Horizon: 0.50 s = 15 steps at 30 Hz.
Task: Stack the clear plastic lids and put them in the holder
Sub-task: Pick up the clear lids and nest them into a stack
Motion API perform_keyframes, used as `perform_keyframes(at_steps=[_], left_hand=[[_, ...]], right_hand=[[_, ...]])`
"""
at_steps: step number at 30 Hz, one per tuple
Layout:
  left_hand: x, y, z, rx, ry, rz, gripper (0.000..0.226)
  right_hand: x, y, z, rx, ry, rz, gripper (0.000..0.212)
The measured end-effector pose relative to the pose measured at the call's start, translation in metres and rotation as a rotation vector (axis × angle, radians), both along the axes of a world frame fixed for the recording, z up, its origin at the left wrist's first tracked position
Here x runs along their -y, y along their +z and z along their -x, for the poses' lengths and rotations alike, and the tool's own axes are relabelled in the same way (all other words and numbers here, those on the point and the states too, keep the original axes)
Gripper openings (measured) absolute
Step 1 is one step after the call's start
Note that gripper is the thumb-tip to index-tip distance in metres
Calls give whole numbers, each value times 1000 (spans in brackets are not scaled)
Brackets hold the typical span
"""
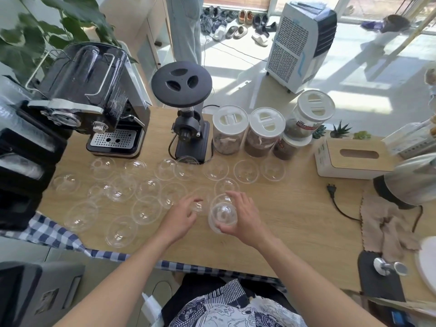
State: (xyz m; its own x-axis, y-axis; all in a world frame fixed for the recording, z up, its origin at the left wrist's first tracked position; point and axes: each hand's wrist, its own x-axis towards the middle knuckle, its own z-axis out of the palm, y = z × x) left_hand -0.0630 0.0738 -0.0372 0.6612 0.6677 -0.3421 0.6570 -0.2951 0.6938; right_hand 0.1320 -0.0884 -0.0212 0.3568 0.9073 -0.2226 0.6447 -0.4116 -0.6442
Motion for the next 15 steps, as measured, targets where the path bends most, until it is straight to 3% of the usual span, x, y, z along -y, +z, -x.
perform_keyframes(at_steps=[3, 7, 10, 13, 15], left_hand=[[-3, -20, 9, -150, -195, -101, 49], [-3, -26, 9, -55, -139, -248, 20], [-1, -16, 5, 27, -41, -315, 19], [3, 5, -1, 121, 157, -162, 18], [4, 18, -2, 203, 310, 51, 17]], right_hand=[[5, -3, 4, 43, 27, 104, 101], [7, -10, 7, 41, -4, 154, 102], [6, -18, 7, 34, -40, 180, 103], [4, -23, 6, 26, -48, 214, 110], [5, -21, 4, -19, -62, 209, 121]])
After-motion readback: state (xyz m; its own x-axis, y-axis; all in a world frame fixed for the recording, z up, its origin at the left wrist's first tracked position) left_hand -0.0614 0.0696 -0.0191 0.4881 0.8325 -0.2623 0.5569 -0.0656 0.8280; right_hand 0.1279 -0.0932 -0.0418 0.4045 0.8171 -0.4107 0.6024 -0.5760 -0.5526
